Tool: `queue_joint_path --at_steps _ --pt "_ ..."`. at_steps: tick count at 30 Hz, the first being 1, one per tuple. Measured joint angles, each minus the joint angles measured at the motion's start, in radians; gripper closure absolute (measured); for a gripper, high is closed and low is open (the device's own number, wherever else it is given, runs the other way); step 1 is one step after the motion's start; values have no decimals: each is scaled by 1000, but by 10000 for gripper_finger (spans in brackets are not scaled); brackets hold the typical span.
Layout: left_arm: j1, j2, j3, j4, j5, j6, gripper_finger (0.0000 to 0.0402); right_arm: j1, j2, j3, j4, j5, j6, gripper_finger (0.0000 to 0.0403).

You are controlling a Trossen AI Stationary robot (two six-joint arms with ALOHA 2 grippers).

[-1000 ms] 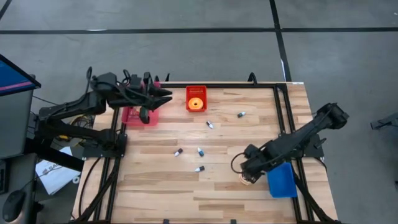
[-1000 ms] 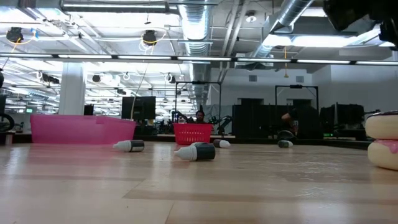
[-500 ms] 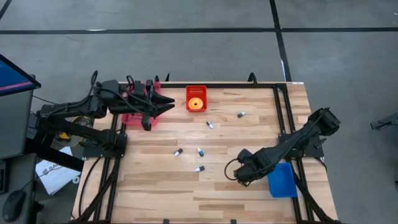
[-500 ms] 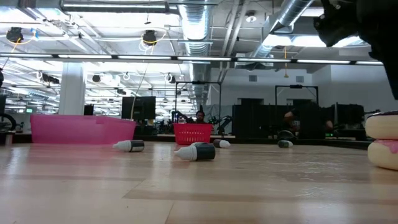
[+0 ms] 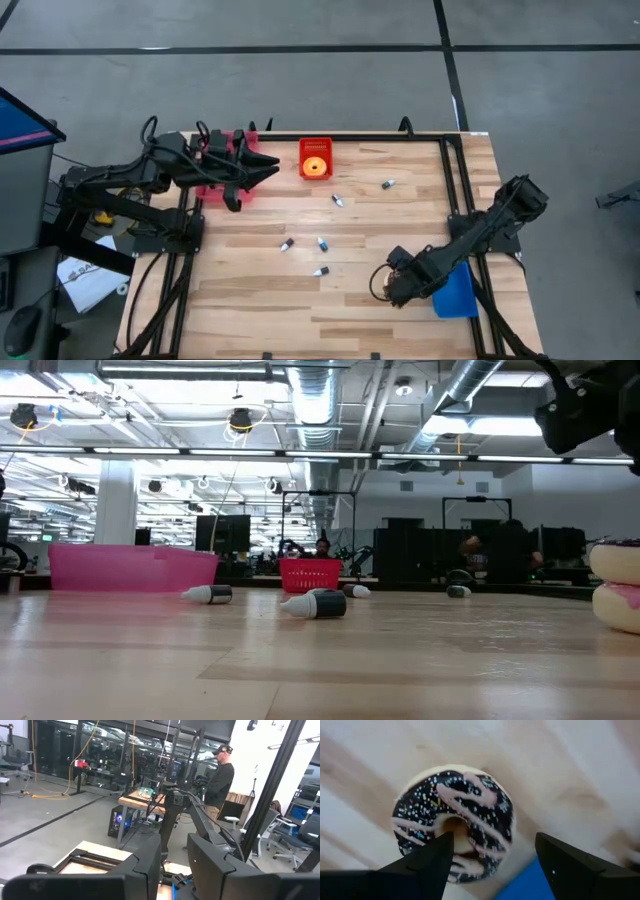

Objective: Pick & Place Food Item
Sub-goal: Put the black donut into the red bin

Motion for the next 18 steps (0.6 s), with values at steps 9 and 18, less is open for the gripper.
queue_joint_path --at_steps 9,18 --pt "0 0 0 0 -27 -6 309 3 0 -17 14 33 27 133" --pt "0 0 0 -2 -42 1 309 -3 0 -17 13 40 23 181"
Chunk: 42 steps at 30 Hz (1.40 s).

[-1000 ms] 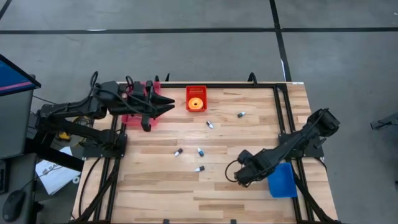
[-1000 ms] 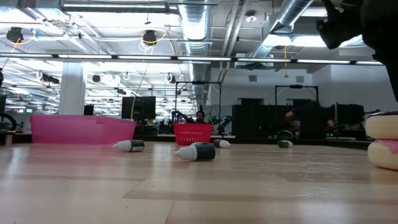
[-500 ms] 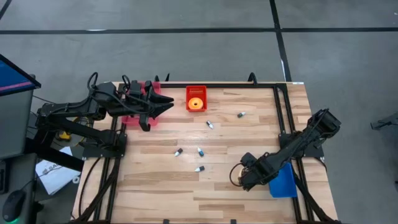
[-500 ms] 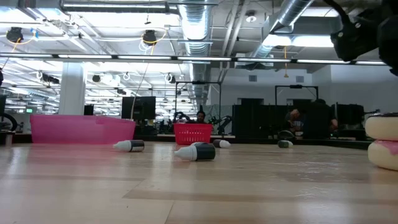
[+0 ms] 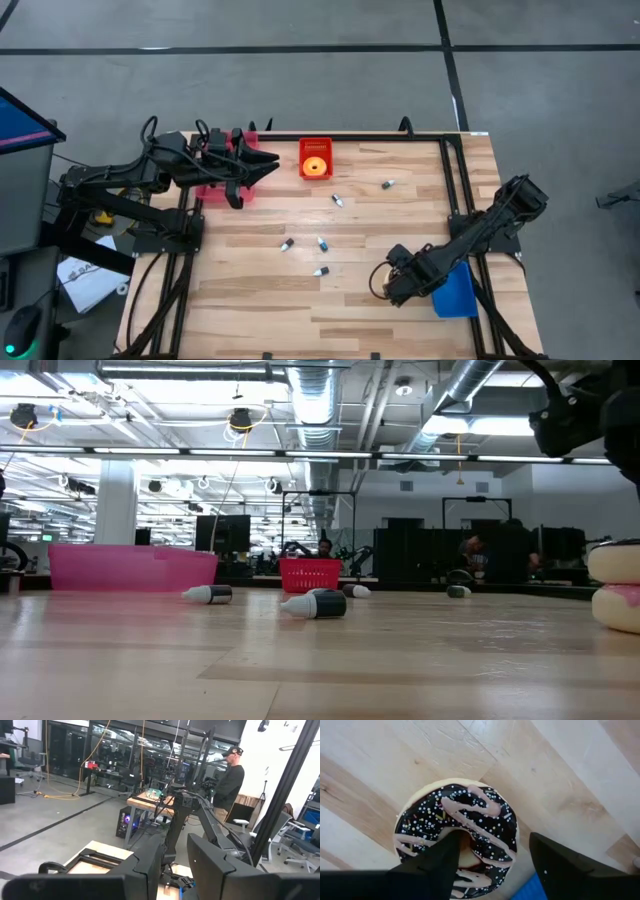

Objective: Pick & Place Food Item
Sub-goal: Put the black donut into the red bin

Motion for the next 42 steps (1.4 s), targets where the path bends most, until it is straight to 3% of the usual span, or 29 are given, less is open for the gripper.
queue_joint_path --at_steps 11,26,42 --pt "0 0 0 -1 -1 1 309 0 0 0 3 24 -4 228" --pt "0 0 0 -1 -1 -4 309 0 8 0 31 40 10 191" --pt "0 0 0 -1 -1 -8 309 0 8 0 29 37 16 283"
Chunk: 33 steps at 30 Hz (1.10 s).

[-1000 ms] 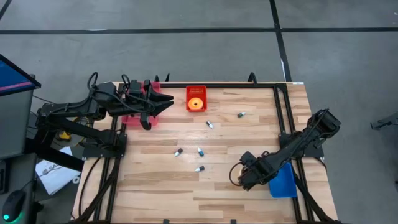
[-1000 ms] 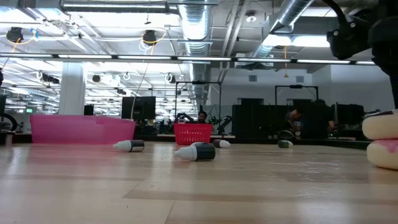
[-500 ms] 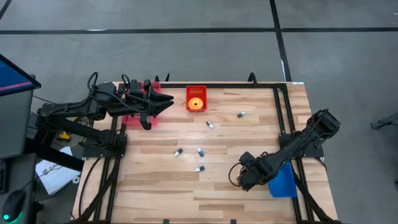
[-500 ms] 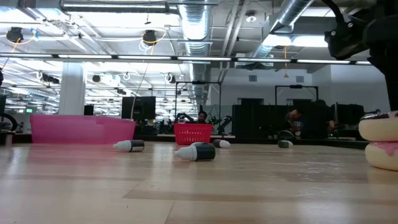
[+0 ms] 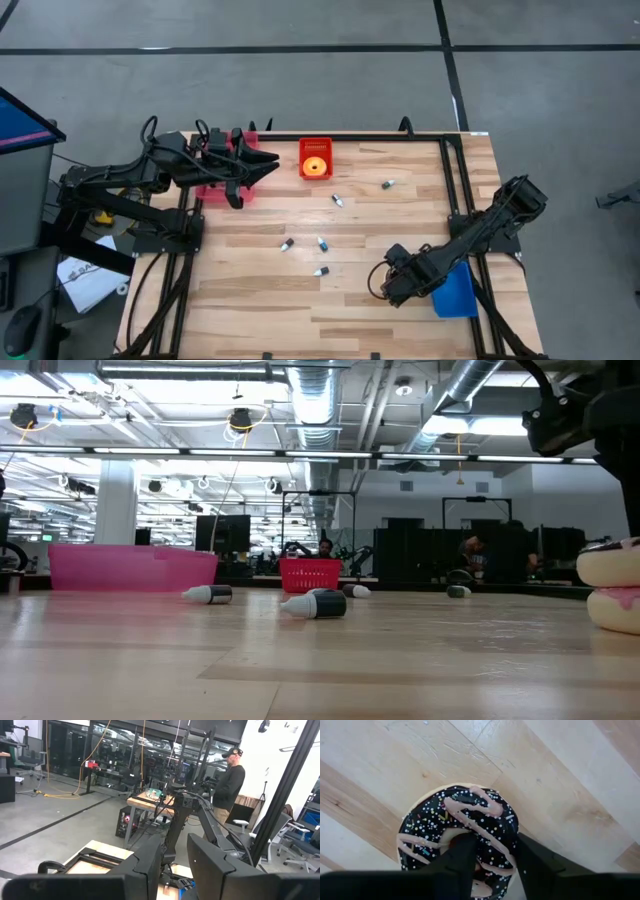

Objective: Pick & Place Food Item
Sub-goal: Put the black donut into the red bin

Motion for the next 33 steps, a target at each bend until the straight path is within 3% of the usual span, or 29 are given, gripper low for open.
queue_joint_path --at_steps 14,20,25,33 --pt "0 0 0 0 -9 1 309 2 -79 0 3 5 64 280" --pt "0 0 0 0 -25 9 309 -27 -148 8 3 67 85 280" --pt "0 0 0 -51 -46 11 309 -132 -173 47 10 149 1 280" --pt "0 -7 0 -241 -66 7 309 -403 -172 105 143 187 -333 280"
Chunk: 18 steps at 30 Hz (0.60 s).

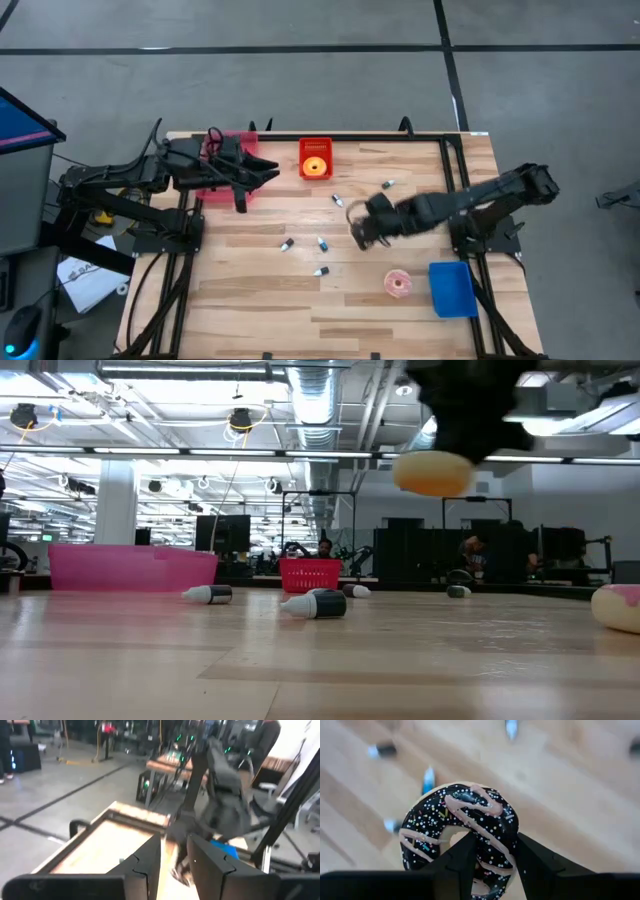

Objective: Pick & Place Food Item
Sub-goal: Put the black donut into the red bin

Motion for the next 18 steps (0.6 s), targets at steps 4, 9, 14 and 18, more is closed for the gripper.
queue_joint_path --at_steps 4,9,14,18 --pt "0 -5 0 -148 -19 -24 309 -147 0 15 87 -3 -169 280" --pt "0 -5 0 -271 -26 -33 309 -345 11 17 220 -88 -330 281" --pt "0 3 0 -346 -65 -33 309 -511 59 41 329 -212 -419 285" --pt "10 5 0 -370 -81 -24 309 -584 181 184 290 -264 -499 287"
